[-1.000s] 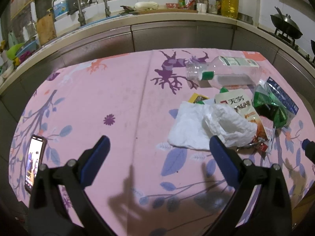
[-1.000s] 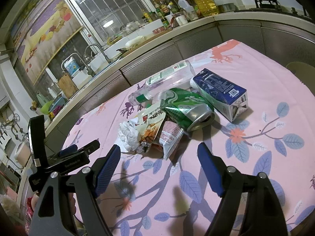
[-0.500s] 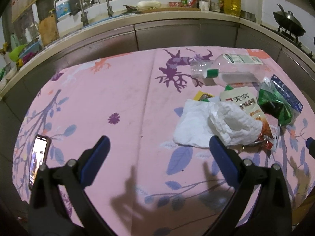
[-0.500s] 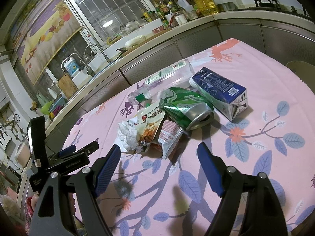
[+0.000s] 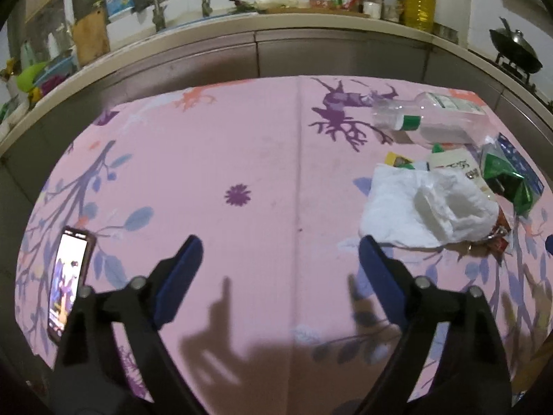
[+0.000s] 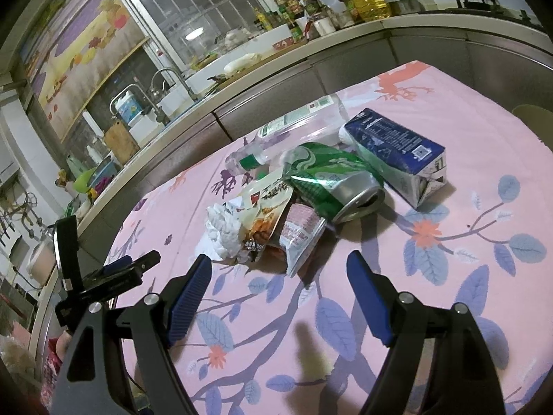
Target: Collect trash
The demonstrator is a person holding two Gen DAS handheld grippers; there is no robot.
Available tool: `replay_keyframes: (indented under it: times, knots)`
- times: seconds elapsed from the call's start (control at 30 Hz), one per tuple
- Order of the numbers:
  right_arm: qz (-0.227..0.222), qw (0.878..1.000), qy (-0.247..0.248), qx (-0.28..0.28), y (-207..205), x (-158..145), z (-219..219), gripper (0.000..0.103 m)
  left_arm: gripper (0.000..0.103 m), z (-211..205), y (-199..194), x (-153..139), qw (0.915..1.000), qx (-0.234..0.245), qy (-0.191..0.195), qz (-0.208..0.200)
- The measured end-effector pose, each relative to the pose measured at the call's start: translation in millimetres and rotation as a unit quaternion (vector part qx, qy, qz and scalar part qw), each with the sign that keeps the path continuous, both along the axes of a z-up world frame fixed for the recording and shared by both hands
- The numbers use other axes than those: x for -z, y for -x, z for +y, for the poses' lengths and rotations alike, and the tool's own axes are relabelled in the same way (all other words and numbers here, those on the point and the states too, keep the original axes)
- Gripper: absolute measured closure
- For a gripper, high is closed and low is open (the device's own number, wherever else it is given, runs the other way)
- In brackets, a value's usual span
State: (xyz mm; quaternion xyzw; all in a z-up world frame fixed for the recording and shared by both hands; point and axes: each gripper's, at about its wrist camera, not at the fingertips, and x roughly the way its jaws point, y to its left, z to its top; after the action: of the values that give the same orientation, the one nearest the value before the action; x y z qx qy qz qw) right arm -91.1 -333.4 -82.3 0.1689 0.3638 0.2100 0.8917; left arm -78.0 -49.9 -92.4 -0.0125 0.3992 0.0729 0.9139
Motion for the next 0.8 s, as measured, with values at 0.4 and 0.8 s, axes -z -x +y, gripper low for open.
replay_keyframes:
  times: [0.4, 0.8]
  knots:
    - [0.012, 1.000, 0.008, -0.020, -9.9, 3.5, 9.3, 0.040, 0.031, -66.5, -25.3, -23.5, 0.9690, 0.239, 0.028, -0.055]
    - [0.016, 0.999, 0.021, -0.031, -32.3, -1.6, 20.1, 0.040, 0.096, -55.9, -59.1, 11.3, 0.9489, 0.258, 0.176, 0.045]
